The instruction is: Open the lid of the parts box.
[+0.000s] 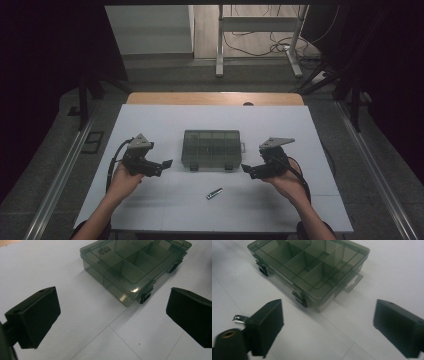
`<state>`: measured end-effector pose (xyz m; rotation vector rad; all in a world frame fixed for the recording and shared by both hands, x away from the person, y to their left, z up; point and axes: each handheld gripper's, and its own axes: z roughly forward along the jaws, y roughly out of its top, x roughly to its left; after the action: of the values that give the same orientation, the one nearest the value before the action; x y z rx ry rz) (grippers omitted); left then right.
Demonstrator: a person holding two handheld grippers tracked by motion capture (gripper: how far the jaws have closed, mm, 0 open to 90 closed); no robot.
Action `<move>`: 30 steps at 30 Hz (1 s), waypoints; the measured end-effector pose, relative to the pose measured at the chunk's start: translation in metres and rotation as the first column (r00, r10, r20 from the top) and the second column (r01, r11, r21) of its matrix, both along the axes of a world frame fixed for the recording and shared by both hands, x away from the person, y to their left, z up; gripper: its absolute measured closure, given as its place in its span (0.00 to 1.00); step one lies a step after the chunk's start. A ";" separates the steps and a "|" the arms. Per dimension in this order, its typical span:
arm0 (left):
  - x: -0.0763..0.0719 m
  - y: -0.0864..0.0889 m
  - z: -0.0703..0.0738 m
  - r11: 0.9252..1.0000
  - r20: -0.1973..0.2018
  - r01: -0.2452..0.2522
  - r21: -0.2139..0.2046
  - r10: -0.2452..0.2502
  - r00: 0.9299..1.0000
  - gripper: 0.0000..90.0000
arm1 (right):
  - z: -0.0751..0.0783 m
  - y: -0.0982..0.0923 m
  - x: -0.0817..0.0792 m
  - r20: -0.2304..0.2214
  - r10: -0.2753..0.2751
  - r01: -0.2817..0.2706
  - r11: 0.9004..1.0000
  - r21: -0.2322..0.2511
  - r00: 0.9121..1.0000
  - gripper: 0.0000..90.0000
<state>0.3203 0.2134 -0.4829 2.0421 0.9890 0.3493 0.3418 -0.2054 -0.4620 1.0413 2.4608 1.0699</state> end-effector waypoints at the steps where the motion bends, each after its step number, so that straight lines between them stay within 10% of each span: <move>1: 0.001 -0.001 0.000 1.000 0.000 -0.002 -0.003 0.002 1.000 0.00 | 0.000 0.000 0.000 0.010 -0.006 0.006 1.000 -0.008 1.000 0.16; 11: 0.007 -0.005 -0.004 1.000 -0.010 0.014 0.012 -0.014 1.000 0.00 | -0.010 0.008 0.002 -0.031 0.032 -0.033 0.999 -0.039 0.999 0.51; 30: 0.023 -0.012 -0.001 1.000 -0.030 0.005 -0.026 -0.006 1.000 0.00 | -0.025 0.011 0.010 -0.126 0.044 -0.051 0.997 -0.052 0.991 0.76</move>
<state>0.3438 0.2015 -0.4843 2.0315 1.0007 0.3022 0.3523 -0.1944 -0.4869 1.0690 2.6103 0.9718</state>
